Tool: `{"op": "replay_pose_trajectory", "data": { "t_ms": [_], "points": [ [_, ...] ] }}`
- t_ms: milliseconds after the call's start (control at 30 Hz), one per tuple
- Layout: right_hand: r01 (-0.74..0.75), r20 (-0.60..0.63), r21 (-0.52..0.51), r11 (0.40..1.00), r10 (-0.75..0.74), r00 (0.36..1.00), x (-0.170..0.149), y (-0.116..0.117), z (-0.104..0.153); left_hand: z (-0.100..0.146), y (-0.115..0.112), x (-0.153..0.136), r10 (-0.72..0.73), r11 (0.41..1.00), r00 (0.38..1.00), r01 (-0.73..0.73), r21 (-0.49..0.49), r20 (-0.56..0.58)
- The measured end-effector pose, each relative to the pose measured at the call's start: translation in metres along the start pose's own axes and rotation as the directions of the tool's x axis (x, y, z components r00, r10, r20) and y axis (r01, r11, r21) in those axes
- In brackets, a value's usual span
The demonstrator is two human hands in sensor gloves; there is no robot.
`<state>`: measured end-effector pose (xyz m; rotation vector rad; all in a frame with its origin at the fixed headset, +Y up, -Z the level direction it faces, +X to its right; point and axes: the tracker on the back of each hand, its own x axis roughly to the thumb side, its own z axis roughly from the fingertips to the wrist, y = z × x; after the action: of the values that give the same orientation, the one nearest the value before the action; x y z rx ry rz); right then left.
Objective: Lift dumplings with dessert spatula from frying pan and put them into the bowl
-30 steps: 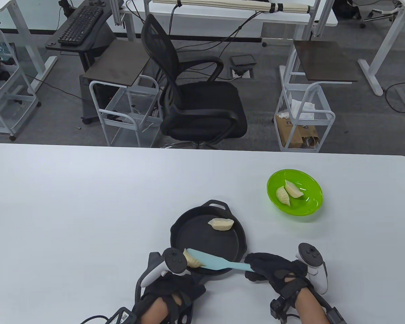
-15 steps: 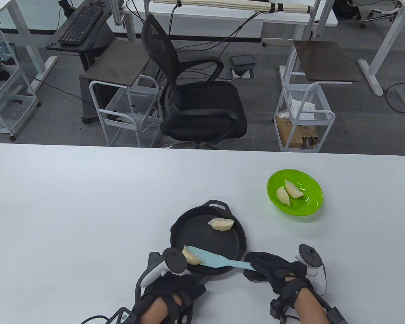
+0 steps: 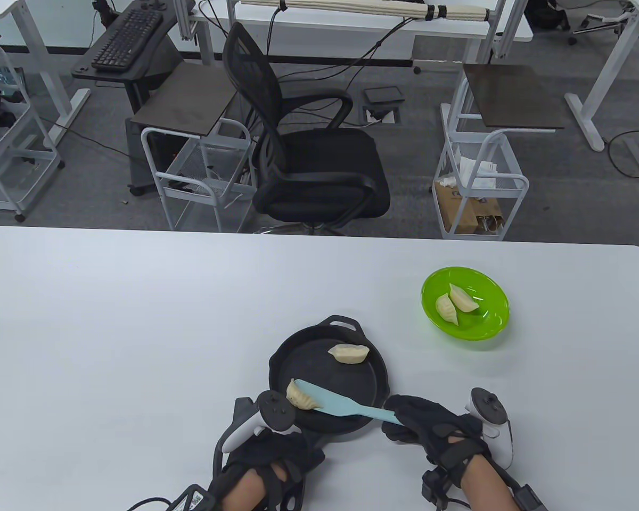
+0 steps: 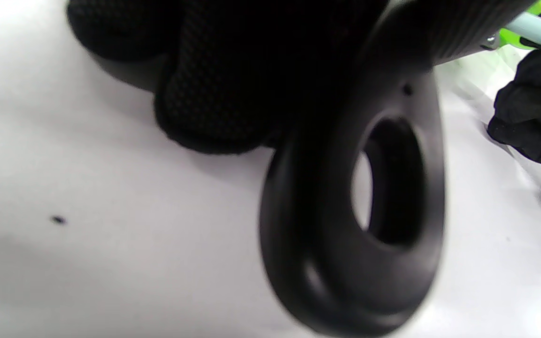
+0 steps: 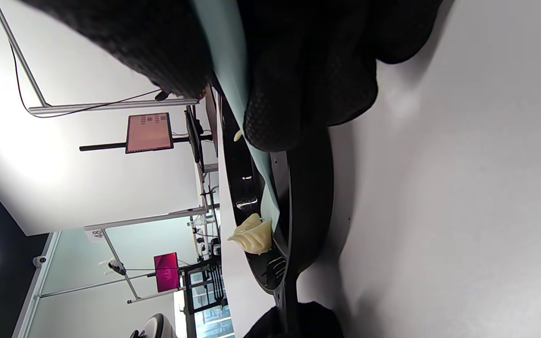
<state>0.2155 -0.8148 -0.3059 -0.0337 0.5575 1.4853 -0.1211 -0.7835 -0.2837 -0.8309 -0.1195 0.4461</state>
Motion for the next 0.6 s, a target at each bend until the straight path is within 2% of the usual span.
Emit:
{"op": "replay_pose_trajectory", "data": {
  "t_ms": [600],
  "points": [
    [0.161,0.074,-0.142,0.977,-0.152,0.986,0.0018,-0.0053,0.0085,0.0000,0.0000,0.0000,0.000,1.000,1.000,0.000,0.000,0.000]
  ]
}}
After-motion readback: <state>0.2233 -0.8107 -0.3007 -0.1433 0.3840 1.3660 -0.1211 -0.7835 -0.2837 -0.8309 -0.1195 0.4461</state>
